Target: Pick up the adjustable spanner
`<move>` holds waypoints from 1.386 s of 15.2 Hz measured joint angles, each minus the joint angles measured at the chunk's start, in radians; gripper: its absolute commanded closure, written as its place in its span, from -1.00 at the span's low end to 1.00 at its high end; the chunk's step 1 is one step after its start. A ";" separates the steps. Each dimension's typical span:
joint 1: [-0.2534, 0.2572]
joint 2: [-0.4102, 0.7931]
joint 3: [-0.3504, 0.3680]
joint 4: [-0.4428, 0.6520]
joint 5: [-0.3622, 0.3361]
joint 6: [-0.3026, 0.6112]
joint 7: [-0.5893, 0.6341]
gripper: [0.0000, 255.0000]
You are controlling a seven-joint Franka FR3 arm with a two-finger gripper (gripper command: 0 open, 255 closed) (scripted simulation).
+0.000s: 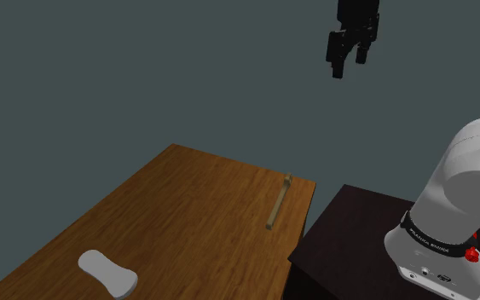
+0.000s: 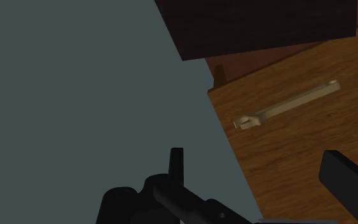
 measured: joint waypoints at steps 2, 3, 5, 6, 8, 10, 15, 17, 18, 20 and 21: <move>-0.003 -0.008 0.004 -0.018 0.004 0.011 0.016 -1.00; -0.008 -0.015 0.013 -0.045 0.012 0.032 0.044 -1.00; -0.017 -0.032 0.040 -0.109 0.035 0.081 0.117 -1.00; -0.022 -0.044 0.053 -0.148 0.047 0.110 0.155 -1.00; -0.032 -0.063 0.082 -0.225 0.072 0.172 0.232 -1.00; -0.040 -0.066 0.114 -0.277 0.100 0.227 0.311 -1.00; -0.060 -0.025 0.202 -0.408 0.168 0.414 0.506 -1.00; -0.067 0.004 0.241 -0.450 0.195 0.491 0.586 -1.00; -0.069 0.025 0.265 -0.463 0.210 0.529 0.629 -1.00; -0.086 0.088 0.304 -0.491 0.229 0.625 0.704 -1.00; -0.092 0.108 0.325 -0.511 0.240 0.670 0.744 -1.00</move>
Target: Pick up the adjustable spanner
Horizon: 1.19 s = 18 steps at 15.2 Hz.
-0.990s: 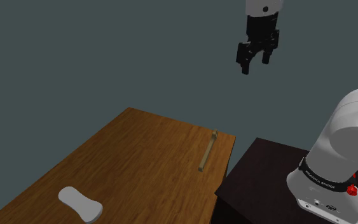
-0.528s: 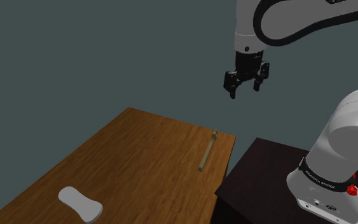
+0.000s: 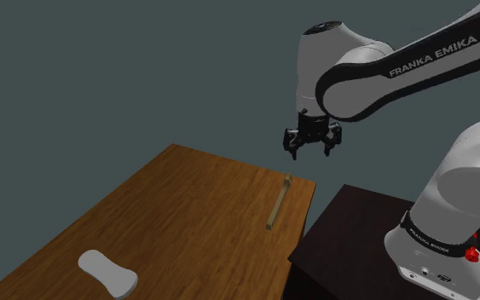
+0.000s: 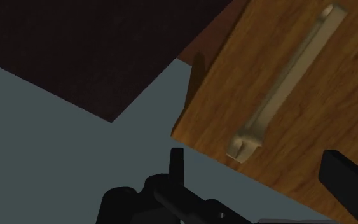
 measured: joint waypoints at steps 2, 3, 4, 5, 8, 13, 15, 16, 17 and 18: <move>-0.012 0.067 0.053 -0.016 0.020 0.089 0.092 -1.00; -0.022 0.096 0.075 -0.024 0.026 0.130 0.134 -1.00; -0.040 0.144 0.100 -0.024 0.024 0.181 0.178 -1.00; -0.060 0.196 0.127 -0.027 0.019 0.239 0.224 -1.00; -0.129 0.339 0.218 -0.021 -0.022 0.385 0.390 -1.00; -0.336 0.644 0.370 0.054 -0.384 0.576 0.853 -1.00; -0.352 0.730 0.353 0.082 -0.554 0.604 1.009 -1.00; -0.348 0.756 0.337 0.087 -0.612 0.614 1.056 -1.00; -0.339 0.782 0.321 0.096 -0.664 0.620 1.100 -1.00; -0.330 0.804 0.301 0.100 -0.713 0.628 1.139 -1.00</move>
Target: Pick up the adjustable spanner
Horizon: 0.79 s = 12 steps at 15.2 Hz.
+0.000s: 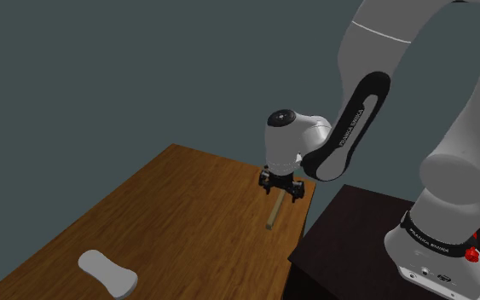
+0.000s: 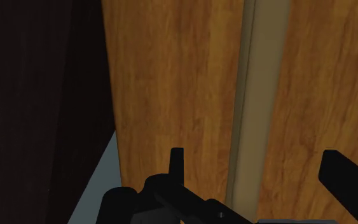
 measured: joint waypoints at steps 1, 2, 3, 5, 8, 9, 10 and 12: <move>0.010 0.022 -0.020 0.008 -0.045 0.005 0.033 -1.00; 0.024 0.046 -0.044 0.015 -0.094 0.013 0.071 -1.00; 0.038 0.065 -0.062 0.024 -0.132 0.016 0.102 -1.00; 0.048 0.080 -0.078 0.029 -0.162 0.020 0.126 1.00; 0.052 0.084 -0.082 0.031 -0.172 0.021 0.133 1.00; 0.052 0.084 -0.083 0.031 -0.172 0.021 0.134 1.00; 0.052 0.084 -0.083 0.031 -0.172 0.021 0.134 1.00; 0.052 0.084 -0.083 0.031 -0.172 0.021 0.134 1.00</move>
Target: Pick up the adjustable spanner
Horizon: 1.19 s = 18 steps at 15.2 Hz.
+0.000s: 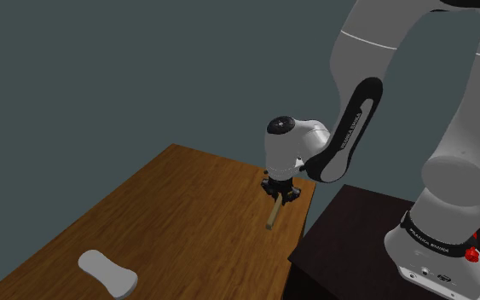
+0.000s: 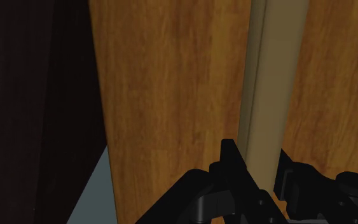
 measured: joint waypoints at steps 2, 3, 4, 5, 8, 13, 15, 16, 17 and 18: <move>-0.001 0.000 0.000 0.000 0.001 0.000 -0.002 1.00; -0.009 -0.011 0.012 -0.005 0.021 -0.003 -0.018 1.00; -0.021 -0.027 0.029 -0.010 0.052 -0.008 -0.043 1.00; -0.031 -0.042 0.045 -0.015 0.083 -0.012 -0.066 1.00; -0.068 -0.110 0.111 -0.037 0.221 -0.029 -0.170 1.00; -0.087 -0.222 0.178 -0.055 0.461 -0.073 -0.352 1.00; -0.073 -0.274 0.185 -0.061 0.561 -0.099 -0.426 1.00; -0.062 -0.302 0.182 -0.065 0.611 -0.114 -0.464 1.00; -0.052 -0.319 0.179 -0.063 0.642 -0.128 -0.486 1.00; -0.043 -0.335 0.175 -0.064 0.667 -0.138 -0.505 1.00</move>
